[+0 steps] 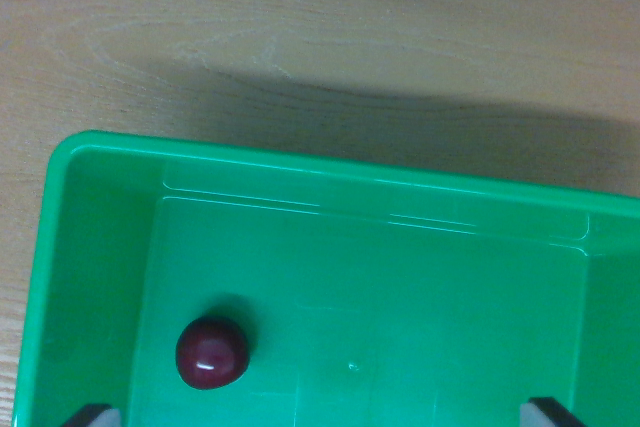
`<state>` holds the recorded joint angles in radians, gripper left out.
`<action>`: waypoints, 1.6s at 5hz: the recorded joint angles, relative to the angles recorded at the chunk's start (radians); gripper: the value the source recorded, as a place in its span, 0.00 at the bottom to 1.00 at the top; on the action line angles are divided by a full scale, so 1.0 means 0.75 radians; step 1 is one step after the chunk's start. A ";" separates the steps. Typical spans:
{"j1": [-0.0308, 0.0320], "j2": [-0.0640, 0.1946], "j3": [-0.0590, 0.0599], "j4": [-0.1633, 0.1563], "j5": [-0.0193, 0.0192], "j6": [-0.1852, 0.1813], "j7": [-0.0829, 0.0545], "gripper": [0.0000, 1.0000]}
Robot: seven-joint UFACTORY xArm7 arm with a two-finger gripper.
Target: Pick fruit
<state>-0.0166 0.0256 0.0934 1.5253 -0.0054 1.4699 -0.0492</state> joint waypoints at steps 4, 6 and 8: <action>0.0055 0.010 0.002 -0.026 -0.0040 -0.033 -0.004 0.00; 0.0102 0.019 0.003 -0.049 -0.0075 -0.061 -0.008 0.00; 0.0160 0.030 0.005 -0.077 -0.0118 -0.097 -0.012 0.00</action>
<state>-0.0046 0.0482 0.0969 1.4679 -0.0142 1.3975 -0.0584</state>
